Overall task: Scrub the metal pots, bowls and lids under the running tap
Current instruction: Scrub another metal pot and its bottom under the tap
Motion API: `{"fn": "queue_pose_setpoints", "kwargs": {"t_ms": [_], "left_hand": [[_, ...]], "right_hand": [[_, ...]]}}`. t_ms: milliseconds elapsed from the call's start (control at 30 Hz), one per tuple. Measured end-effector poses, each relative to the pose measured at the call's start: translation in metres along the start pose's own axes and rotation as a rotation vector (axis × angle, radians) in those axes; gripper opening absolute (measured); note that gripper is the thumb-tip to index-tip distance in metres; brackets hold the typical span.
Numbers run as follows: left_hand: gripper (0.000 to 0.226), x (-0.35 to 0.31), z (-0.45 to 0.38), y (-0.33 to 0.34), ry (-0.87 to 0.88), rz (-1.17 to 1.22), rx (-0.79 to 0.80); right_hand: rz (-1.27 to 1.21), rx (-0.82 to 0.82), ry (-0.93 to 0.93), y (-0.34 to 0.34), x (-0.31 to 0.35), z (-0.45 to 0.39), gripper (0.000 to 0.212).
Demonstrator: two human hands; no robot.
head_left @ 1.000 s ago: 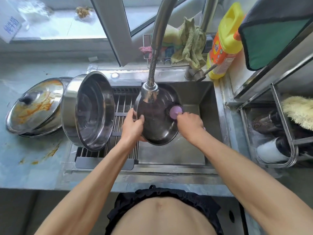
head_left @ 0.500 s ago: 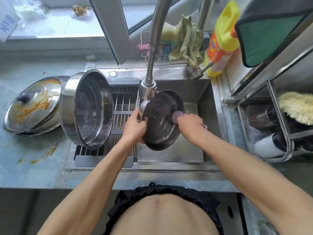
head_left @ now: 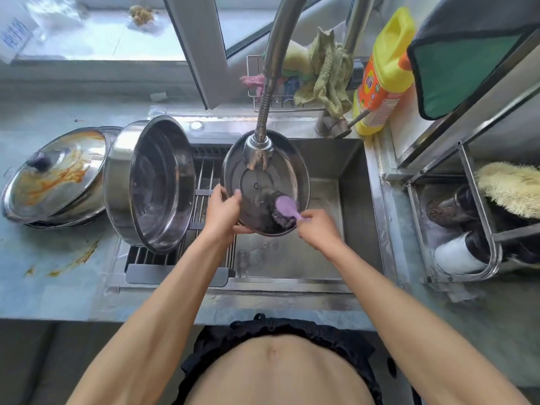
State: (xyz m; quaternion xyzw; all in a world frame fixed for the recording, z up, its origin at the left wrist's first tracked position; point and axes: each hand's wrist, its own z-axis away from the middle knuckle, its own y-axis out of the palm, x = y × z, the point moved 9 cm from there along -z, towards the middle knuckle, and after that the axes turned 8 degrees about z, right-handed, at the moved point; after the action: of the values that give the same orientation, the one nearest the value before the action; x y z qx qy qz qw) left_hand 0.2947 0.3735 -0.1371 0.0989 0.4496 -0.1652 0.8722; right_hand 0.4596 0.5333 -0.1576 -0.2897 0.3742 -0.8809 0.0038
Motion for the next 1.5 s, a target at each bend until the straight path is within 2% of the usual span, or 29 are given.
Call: {"fn": "queue_pose_setpoints", "kwargs": {"t_ms": [67,167,233,300,367,467,600,700,767,833,933,1000,1067,1167,1267,1333,1433,1500], "left_hand": [[0.013,0.018,0.006,0.002,-0.144,0.179,0.026],[0.017,0.043,0.017,0.010,-0.300,0.364,0.067],[0.012,0.046,0.021,0.013,-0.291,0.296,0.129],[0.013,0.036,0.021,0.010,-0.260,0.111,0.176],[0.014,0.014,0.012,0.001,-0.222,-0.107,0.193],[0.021,-0.034,-0.001,-0.012,-0.152,-0.378,0.230],[0.022,-0.065,-0.010,-0.006,-0.155,-0.520,0.356],[0.028,-0.057,-0.011,0.005,-0.152,-0.687,0.430],[0.035,-0.050,-0.007,0.011,-0.134,-0.684,0.433],[0.045,-0.045,0.000,0.015,-0.107,-0.626,0.429],[0.054,-0.037,0.010,0.018,-0.067,-0.540,0.436],[0.055,-0.031,0.012,0.013,-0.061,-0.467,0.399],[0.056,-0.029,0.009,0.004,-0.050,-0.402,0.312],[0.051,-0.027,0.009,-0.004,-0.009,-0.373,0.218],[0.039,-0.026,0.016,-0.003,0.050,-0.316,0.156],[0.030,-0.026,0.020,0.000,0.126,-0.282,0.096],[0.034,-0.028,0.023,0.003,0.261,-0.284,0.051],[0.037,-0.031,0.024,0.001,0.298,-0.226,0.064]], "right_hand": [[-0.075,-0.086,0.103,-0.008,-0.017,0.002,0.026],[-0.228,-0.053,0.220,-0.001,-0.029,0.005,0.034],[-0.351,-0.057,0.265,0.000,-0.033,0.000,0.021],[-0.420,-0.109,0.294,-0.007,-0.038,-0.003,0.010],[-0.421,-0.169,0.283,-0.018,-0.041,-0.006,0.014],[-0.336,-0.189,0.189,-0.036,-0.038,-0.011,0.018],[-0.163,-0.189,0.024,-0.053,-0.026,-0.019,0.005],[-0.048,-0.193,-0.034,-0.062,-0.018,-0.020,0.019],[0.043,-0.172,-0.050,-0.066,-0.011,-0.018,0.027],[0.203,-0.182,-0.095,-0.067,-0.003,-0.013,0.027],[0.580,-0.313,-0.173,-0.066,0.009,0.001,0.037],[0.660,-0.363,-0.230,-0.063,0.014,0.007,0.035],[0.688,-0.318,-0.290,-0.053,0.017,0.006,0.037],[0.914,-0.258,-0.359,-0.031,0.026,0.009,0.055],[1.001,-0.154,-0.318,-0.013,0.030,0.011,0.052],[0.886,-0.007,-0.290,0.004,0.034,0.010,0.043],[0.515,0.241,-0.297,0.024,0.049,0.022,0.028],[0.218,0.351,-0.284,0.019,0.062,0.031,0.028]]}}
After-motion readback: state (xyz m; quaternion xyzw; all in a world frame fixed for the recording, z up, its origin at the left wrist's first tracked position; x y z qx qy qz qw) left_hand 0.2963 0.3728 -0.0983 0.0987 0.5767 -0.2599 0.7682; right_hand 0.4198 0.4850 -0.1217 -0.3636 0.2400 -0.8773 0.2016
